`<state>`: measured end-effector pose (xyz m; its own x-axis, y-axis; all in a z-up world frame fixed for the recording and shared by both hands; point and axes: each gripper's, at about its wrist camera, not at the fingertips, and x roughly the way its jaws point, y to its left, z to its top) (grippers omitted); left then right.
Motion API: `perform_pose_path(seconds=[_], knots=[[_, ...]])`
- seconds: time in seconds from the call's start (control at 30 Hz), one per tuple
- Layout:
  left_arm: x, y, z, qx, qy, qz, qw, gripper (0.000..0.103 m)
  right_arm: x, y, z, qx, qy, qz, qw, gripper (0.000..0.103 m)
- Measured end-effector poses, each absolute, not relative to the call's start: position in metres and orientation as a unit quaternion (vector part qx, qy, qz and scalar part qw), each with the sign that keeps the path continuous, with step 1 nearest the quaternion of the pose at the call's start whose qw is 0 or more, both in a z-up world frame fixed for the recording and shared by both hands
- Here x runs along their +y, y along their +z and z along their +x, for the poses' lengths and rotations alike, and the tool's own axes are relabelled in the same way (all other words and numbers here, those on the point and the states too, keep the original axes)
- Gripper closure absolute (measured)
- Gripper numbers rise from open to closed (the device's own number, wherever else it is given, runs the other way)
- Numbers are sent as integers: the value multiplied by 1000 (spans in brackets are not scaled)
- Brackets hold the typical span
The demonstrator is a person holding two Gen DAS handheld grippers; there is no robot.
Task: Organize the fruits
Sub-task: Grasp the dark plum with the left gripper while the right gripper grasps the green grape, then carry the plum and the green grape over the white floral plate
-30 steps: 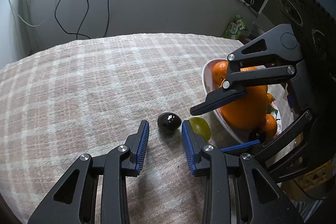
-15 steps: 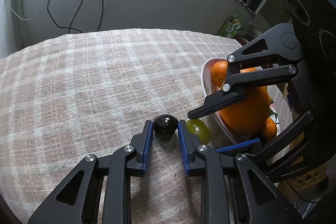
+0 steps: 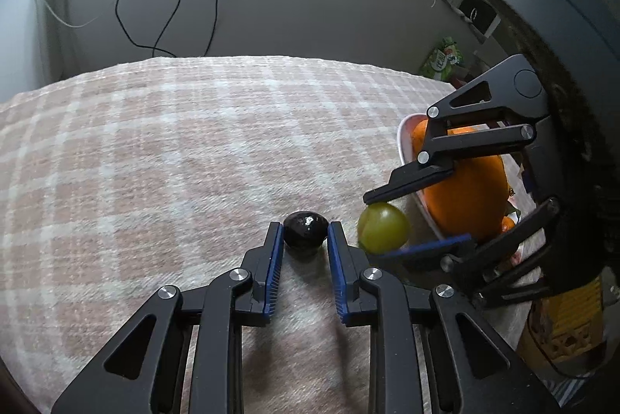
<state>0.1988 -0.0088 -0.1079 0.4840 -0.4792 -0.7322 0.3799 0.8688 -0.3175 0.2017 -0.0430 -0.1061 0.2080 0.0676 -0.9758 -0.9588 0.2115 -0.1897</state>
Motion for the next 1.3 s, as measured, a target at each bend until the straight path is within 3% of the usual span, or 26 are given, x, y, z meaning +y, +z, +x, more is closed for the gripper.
perform_pose_path(seconds=[0.63, 1.3], knots=[[16, -83, 170, 412, -217, -46, 884, 82, -42, -82, 219, 448, 400, -403, 690, 70], [1, -54, 122, 382, -225, -38, 896, 82, -109, -18, 217, 419, 376, -240, 791, 70]])
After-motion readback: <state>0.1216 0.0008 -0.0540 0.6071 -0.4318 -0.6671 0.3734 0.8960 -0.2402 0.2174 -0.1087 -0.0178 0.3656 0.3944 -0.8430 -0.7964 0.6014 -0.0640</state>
